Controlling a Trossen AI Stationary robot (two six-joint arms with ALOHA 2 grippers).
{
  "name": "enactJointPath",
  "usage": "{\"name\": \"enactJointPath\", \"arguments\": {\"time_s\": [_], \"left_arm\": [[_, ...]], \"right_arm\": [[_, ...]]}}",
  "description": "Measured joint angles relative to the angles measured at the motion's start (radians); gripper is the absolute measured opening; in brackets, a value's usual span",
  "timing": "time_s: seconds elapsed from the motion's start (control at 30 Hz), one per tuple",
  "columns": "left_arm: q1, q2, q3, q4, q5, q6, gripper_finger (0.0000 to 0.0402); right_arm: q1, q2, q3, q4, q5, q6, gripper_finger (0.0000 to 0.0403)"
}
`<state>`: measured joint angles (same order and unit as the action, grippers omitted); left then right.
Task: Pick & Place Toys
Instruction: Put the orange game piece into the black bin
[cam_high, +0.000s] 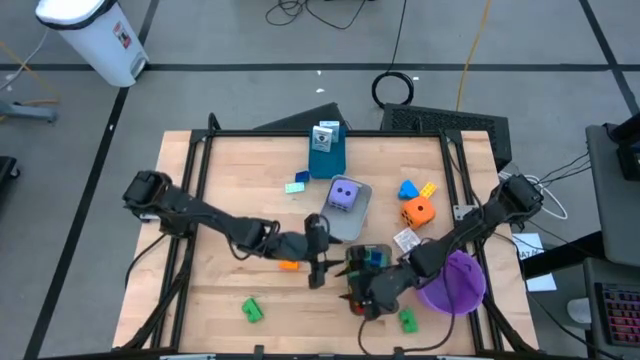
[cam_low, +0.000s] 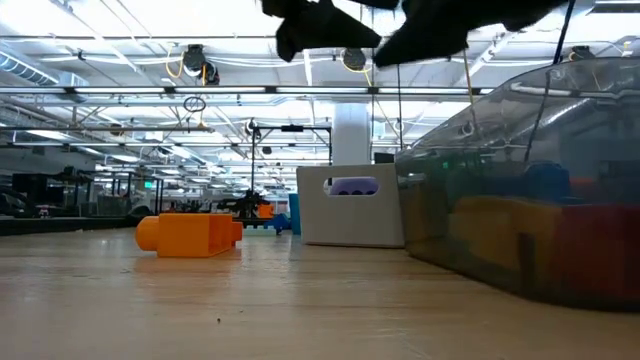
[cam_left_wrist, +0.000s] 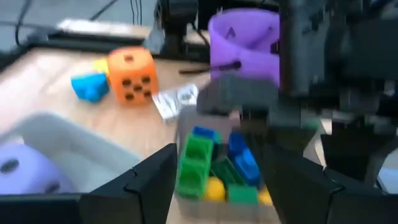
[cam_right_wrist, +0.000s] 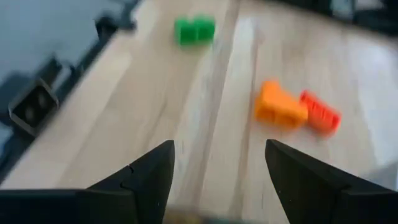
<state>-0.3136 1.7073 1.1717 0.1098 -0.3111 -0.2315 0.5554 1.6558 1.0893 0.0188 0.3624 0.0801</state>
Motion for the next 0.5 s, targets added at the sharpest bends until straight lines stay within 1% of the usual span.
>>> {"name": "enactJointPath", "arguments": {"time_s": [0.1, 0.2, 0.37, 0.5], "left_arm": [[-0.041, 0.0, 0.0, -0.075, -0.022, -0.062, 0.0243], [-0.093, 0.0, 0.0, -0.18, -0.073, -0.161, 0.0243], [-0.205, 0.0, 0.0, -0.337, -0.257, -0.359, 0.0243], [-0.265, 0.0, 0.0, -0.437, -0.396, -0.464, 0.0243]], "right_arm": [[0.005, 0.0, -0.06, 0.199, 0.001, -0.043, 0.0242], [0.006, 0.0, -0.13, 0.372, 0.0, -0.048, 0.0241], [0.003, 0.0, -0.226, 0.582, 0.0, -0.107, 0.024], [0.002, 0.0, -0.238, 0.679, 0.0, -0.178, 0.0239]]}}
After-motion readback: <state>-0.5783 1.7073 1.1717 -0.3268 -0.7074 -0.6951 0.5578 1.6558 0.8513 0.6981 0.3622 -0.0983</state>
